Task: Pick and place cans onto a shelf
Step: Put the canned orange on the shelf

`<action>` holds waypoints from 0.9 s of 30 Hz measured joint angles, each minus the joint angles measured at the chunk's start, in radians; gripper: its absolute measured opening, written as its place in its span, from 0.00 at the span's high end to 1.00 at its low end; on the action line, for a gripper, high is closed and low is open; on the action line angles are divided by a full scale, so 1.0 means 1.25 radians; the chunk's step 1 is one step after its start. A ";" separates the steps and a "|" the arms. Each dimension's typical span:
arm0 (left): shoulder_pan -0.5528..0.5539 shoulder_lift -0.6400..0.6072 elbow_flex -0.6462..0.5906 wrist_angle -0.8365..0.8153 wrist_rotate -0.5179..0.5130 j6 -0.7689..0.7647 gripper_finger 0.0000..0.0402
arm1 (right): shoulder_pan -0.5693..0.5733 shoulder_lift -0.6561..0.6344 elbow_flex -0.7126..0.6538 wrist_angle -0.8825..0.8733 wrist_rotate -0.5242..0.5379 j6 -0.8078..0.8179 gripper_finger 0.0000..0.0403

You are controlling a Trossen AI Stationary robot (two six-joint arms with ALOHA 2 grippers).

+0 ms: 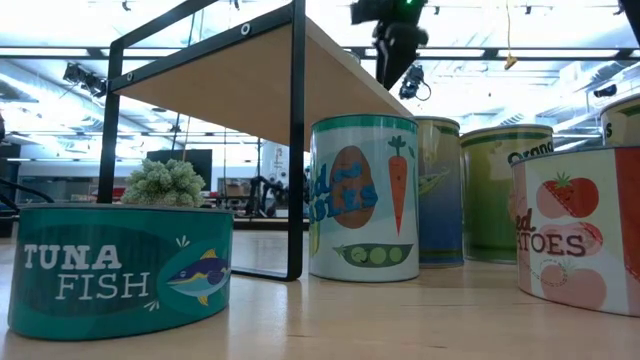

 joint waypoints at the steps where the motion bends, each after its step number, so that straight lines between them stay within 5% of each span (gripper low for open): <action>1: -0.003 0.007 0.000 0.003 0.000 0.003 0.67 | 0.006 -0.007 0.006 -0.016 -0.012 0.028 0.03; 9: -0.007 0.028 0.000 -0.007 0.005 0.001 0.65 | 0.124 -0.123 0.006 -0.106 -0.125 0.231 0.07; 15: -0.006 0.025 0.000 -0.007 0.012 0.001 0.64 | 0.263 -0.198 -0.052 -0.080 -0.135 0.382 0.08; 21: -0.006 0.025 0.000 -0.007 0.010 0.001 0.64 | 0.377 -0.233 -0.196 0.013 -0.157 0.468 0.08; 27: -0.006 0.025 0.000 -0.008 0.007 0.000 0.63 | 0.451 -0.282 -0.413 0.259 -0.180 0.471 0.08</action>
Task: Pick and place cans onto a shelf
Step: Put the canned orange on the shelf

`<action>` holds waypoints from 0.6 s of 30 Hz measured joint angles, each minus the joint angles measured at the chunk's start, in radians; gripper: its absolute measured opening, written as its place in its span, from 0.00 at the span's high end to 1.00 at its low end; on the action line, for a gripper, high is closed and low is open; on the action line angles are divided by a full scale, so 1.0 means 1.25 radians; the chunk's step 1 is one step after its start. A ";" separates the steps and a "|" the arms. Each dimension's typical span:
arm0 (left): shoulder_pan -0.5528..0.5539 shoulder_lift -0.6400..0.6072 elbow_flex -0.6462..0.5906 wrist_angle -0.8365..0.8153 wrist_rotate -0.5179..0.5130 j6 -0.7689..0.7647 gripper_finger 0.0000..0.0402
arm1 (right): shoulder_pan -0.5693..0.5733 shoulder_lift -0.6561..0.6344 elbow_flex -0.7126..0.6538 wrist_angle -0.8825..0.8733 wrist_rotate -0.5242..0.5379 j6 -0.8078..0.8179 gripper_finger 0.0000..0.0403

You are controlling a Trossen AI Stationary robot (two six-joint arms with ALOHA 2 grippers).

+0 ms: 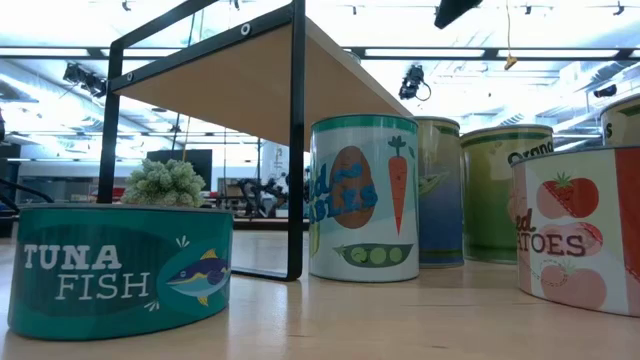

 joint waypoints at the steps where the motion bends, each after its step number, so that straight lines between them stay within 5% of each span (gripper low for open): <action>1: 0.000 0.000 0.000 -0.001 -0.001 0.000 0.63 | 0.007 -0.008 -0.037 0.043 -0.002 0.001 0.08; 10: 0.000 0.000 0.000 -0.005 -0.001 -0.001 0.63 | 0.020 0.003 -0.265 0.269 -0.121 -0.006 0.02; 18: 0.000 0.000 0.000 -0.034 -0.001 -0.002 0.63 | 0.023 0.063 -0.288 0.298 -0.120 -0.107 0.01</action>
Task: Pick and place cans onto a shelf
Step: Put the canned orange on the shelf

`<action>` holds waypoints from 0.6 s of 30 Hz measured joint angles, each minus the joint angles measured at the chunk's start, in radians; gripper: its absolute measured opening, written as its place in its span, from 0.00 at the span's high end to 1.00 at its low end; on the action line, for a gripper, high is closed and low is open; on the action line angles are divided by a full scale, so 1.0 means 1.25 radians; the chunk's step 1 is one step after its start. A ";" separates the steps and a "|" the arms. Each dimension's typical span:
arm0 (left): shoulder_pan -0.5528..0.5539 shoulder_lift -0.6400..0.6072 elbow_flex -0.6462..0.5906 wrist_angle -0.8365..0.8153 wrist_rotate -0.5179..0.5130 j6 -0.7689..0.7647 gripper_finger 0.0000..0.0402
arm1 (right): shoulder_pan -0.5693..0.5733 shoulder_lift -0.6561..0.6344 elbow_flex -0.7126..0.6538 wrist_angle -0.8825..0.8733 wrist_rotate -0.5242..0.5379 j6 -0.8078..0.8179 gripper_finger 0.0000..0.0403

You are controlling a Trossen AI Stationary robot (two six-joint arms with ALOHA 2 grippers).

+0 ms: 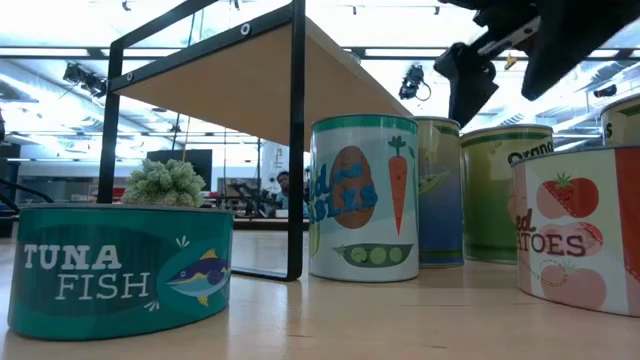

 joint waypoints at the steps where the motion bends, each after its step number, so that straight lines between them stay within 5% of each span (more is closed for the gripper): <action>1: 0.000 0.000 0.000 0.002 0.000 0.000 0.63 | 0.000 0.009 0.000 0.003 -0.001 -0.007 0.01; 12: 0.000 0.000 0.000 -0.001 0.000 0.000 0.64 | 0.000 0.071 0.000 -0.067 0.022 -0.036 0.03; 18: 0.000 0.000 0.000 -0.004 0.000 0.006 0.64 | -0.011 0.081 -0.003 -0.059 0.022 -0.054 0.15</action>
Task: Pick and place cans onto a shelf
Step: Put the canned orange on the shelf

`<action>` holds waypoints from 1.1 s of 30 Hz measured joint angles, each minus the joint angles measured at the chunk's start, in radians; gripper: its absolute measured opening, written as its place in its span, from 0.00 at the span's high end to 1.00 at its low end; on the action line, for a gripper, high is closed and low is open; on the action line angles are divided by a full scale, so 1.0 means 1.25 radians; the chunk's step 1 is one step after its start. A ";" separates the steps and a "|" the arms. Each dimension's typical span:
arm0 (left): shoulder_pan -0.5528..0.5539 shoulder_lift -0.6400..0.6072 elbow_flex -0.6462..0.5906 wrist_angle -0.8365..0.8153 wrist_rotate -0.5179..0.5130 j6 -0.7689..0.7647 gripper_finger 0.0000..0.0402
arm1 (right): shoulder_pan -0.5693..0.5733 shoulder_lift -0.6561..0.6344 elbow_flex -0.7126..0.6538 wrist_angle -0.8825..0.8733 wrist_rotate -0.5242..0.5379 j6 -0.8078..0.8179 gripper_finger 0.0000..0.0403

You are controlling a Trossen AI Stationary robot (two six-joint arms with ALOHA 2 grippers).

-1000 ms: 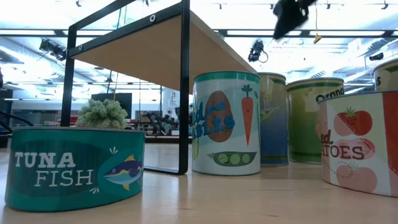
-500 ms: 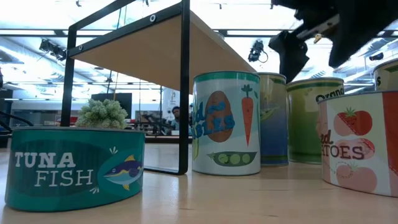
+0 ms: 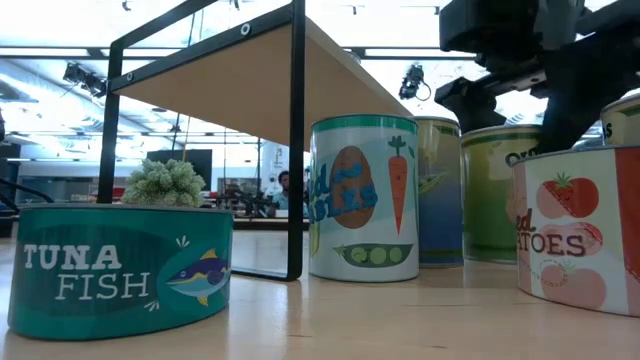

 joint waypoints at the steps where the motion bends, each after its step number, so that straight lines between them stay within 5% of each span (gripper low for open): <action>1: 0.000 0.000 0.000 -0.001 0.000 0.000 0.64 | -0.003 0.000 -0.002 0.002 -0.004 -0.001 0.18; 14: 0.000 0.000 0.000 -0.010 0.003 -0.003 0.64 | -0.090 -0.145 0.015 -0.201 -0.040 -0.071 0.22; 22: 0.006 0.000 0.000 -0.009 0.032 -0.011 0.64 | -0.248 -0.203 0.211 -0.410 -0.037 -0.223 0.22; 33: 0.020 0.000 0.000 -0.009 0.060 -0.033 0.64 | -0.432 -0.121 0.449 -0.518 -0.058 -0.425 0.22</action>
